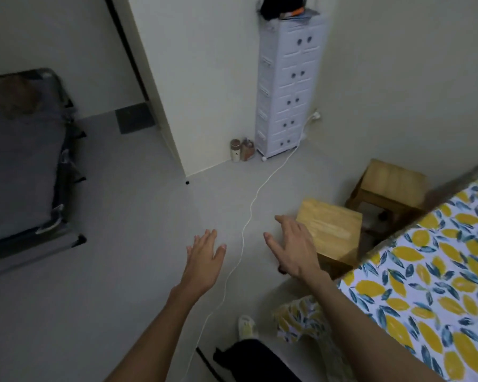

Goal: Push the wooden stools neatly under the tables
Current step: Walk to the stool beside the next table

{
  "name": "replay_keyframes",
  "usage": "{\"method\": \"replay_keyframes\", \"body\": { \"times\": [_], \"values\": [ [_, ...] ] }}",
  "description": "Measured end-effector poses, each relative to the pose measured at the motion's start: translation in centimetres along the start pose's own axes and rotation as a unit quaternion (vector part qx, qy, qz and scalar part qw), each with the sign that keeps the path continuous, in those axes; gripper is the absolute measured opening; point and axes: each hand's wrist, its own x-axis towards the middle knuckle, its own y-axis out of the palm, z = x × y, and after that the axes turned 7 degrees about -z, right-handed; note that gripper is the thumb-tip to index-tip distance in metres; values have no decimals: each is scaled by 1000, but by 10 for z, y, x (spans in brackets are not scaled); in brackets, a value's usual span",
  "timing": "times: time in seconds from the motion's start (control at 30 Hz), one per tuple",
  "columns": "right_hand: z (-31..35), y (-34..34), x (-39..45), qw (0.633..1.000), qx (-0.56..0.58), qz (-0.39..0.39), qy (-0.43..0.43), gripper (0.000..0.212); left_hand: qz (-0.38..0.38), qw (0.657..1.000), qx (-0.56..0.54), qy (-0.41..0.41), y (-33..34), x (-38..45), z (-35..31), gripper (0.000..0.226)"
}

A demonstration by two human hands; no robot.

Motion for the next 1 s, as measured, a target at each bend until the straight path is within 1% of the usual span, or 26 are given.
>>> {"method": "replay_keyframes", "body": {
  "times": [0.17, 0.27, 0.33, 0.43, 0.63, 0.73, 0.8, 0.87, 1.0],
  "values": [
    [-25, 23, 111, 998, 9, 5, 62, 68, 50, 998, -23, 38, 4, 135, -27, 53],
    [-38, 27, 176, 994, -1, 20, 109, 64, 88, 994, -34, 48, 2, 204, -50, 52],
    [-45, 26, 220, 992, -9, 21, 126, 64, 95, 993, -32, 64, 2, 253, -67, 51],
    [-59, 23, 280, 987, -17, 16, 157, 64, 112, 991, -31, 69, 4, 320, -88, 51],
    [-102, 34, 392, 973, -14, -28, 228, 65, 152, 980, -26, 123, 28, 466, -134, 42],
    [-130, 41, 450, 956, -17, -60, 286, 66, 187, 968, -19, 168, 44, 546, -165, 43],
    [-145, 39, 484, 940, -14, -81, 331, 67, 222, 955, 9, 195, 52, 599, -188, 44],
    [-157, 32, 513, 924, -9, -105, 368, 67, 259, 938, 33, 227, 60, 647, -215, 45],
    [-187, 13, 559, 886, -25, -154, 438, 68, 306, 897, 61, 312, 94, 728, -285, 42]
  ]
}}
